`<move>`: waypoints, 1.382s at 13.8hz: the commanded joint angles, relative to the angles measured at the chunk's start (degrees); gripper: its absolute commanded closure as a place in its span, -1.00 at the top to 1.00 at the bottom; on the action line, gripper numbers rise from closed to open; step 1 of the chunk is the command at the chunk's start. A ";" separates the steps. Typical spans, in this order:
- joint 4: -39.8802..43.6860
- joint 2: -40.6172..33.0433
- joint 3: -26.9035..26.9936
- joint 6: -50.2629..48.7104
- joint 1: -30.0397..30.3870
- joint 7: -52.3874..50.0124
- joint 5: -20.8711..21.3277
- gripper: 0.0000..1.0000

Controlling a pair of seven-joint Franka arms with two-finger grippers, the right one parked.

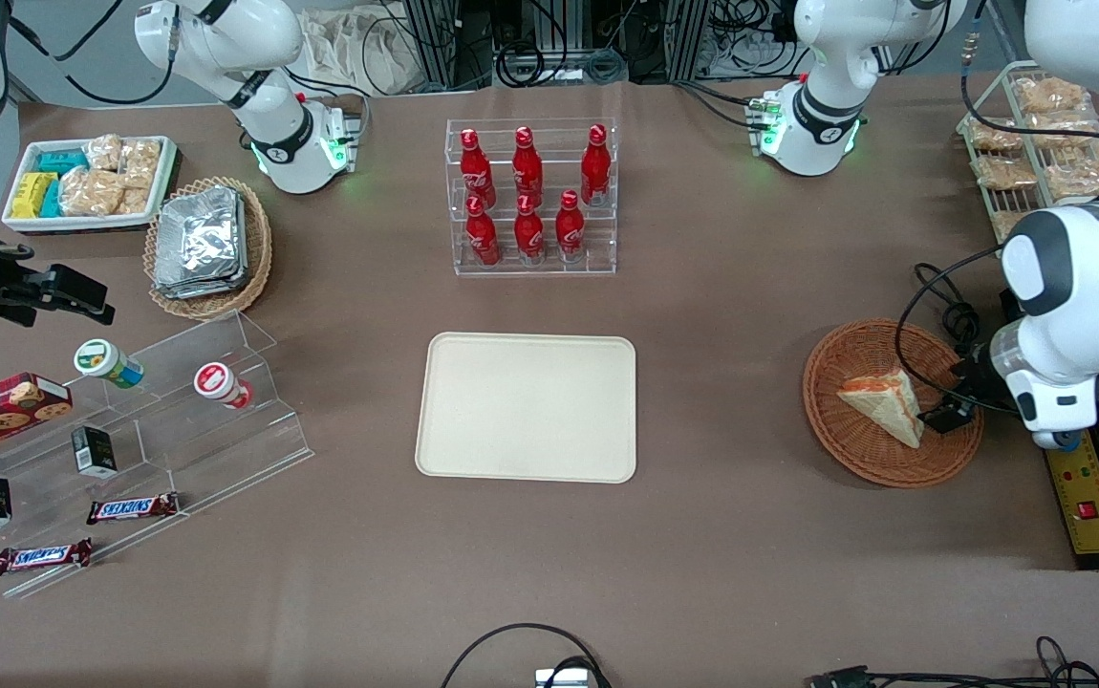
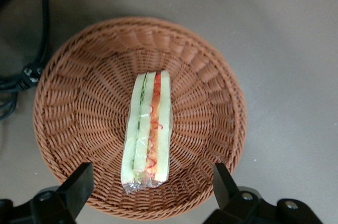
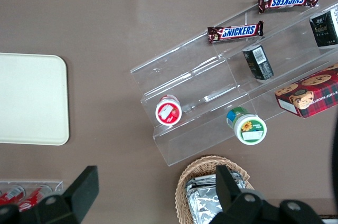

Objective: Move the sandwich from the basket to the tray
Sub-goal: 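Move the left gripper down over the wrapped sandwich in the wicker basket, then close the left gripper on the wrapped sandwich's edge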

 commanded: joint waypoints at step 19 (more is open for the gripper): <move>-10.60 2.75 -0.46 11.65 -0.07 -1.62 -1.42 1.00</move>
